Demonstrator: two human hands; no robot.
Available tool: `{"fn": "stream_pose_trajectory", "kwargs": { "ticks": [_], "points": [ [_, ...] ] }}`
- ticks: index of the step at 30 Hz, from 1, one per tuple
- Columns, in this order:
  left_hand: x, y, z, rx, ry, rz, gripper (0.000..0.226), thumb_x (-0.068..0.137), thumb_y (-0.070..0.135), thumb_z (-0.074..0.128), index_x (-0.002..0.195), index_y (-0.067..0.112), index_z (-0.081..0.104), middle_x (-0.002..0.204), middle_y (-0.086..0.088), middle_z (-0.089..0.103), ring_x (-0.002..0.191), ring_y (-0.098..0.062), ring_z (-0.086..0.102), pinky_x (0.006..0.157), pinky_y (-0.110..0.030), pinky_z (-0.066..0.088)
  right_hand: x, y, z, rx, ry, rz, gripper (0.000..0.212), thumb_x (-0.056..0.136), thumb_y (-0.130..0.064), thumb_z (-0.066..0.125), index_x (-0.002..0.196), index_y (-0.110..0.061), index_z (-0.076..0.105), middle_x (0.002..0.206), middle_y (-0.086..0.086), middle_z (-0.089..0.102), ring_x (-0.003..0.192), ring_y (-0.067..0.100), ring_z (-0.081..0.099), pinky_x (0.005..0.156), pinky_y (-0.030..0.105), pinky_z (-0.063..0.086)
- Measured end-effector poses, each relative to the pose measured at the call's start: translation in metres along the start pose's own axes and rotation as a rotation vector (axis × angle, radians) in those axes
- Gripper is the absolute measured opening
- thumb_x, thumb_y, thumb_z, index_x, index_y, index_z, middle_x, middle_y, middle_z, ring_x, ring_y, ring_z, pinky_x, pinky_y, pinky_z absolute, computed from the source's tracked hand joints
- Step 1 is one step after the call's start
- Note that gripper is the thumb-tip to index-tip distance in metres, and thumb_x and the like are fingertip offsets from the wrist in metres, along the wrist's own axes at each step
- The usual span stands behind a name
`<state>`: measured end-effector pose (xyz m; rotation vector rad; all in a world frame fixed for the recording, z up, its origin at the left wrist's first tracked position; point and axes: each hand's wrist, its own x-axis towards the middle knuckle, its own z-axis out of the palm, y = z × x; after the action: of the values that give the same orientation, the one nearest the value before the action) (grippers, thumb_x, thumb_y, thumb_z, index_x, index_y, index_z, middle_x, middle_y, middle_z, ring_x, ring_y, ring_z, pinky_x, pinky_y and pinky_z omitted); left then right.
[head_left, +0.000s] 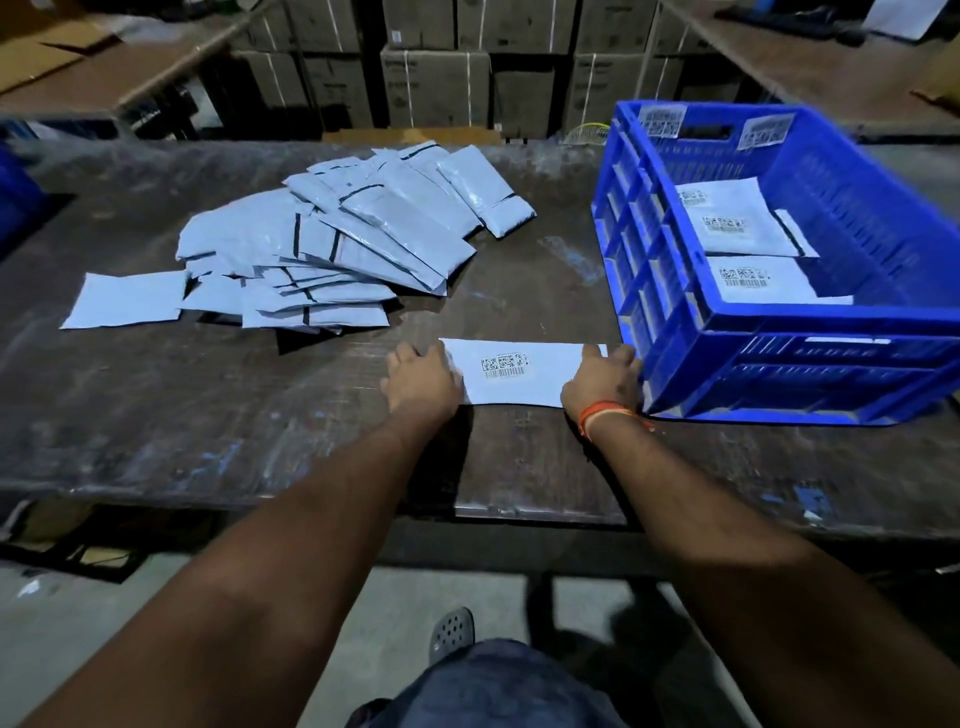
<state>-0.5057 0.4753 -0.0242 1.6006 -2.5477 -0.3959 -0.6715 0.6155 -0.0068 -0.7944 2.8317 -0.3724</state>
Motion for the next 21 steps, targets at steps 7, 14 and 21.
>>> {"fn": "stream_pose_trajectory", "kwargs": {
  "ticks": [7, 14, 21],
  "points": [
    [0.007, 0.018, -0.01, -0.366, -0.068, -0.166, 0.022, 0.092, 0.011, 0.055, 0.105, 0.025, 0.067, 0.114, -0.008, 0.051, 0.105, -0.031, 0.058, 0.097, -0.03, 0.051, 0.014, 0.001, -0.006, 0.283, -0.045, 0.039, 0.043, 0.081, -0.005, 0.055, 0.119, -0.022, 0.064, 0.125, 0.016, 0.054, 0.107, 0.034, 0.059, 0.098, 0.035, 0.052],
    [0.046, 0.004, -0.03, -0.789, -0.151, -0.218, 0.038, 0.084, -0.014, 0.05, 0.067, 0.017, 0.066, 0.1, -0.021, 0.073, 0.08, -0.027, 0.066, 0.075, -0.041, 0.06, 0.011, -0.011, -0.021, 0.603, -0.05, 0.003, 0.02, 0.076, -0.004, 0.063, 0.076, -0.02, 0.074, 0.072, -0.002, 0.068, 0.072, 0.018, 0.064, 0.065, 0.02, 0.046],
    [0.087, 0.014, -0.118, -0.768, 0.064, -0.128, 0.022, 0.074, 0.007, 0.08, 0.065, 0.023, 0.07, 0.083, -0.004, 0.075, 0.077, -0.021, 0.068, 0.072, -0.029, 0.056, 0.042, -0.062, -0.087, 0.542, 0.116, -0.27, 0.025, 0.078, -0.004, 0.065, 0.094, -0.015, 0.08, 0.105, 0.003, 0.074, 0.103, 0.017, 0.065, 0.087, 0.019, 0.045]
  ]
}}
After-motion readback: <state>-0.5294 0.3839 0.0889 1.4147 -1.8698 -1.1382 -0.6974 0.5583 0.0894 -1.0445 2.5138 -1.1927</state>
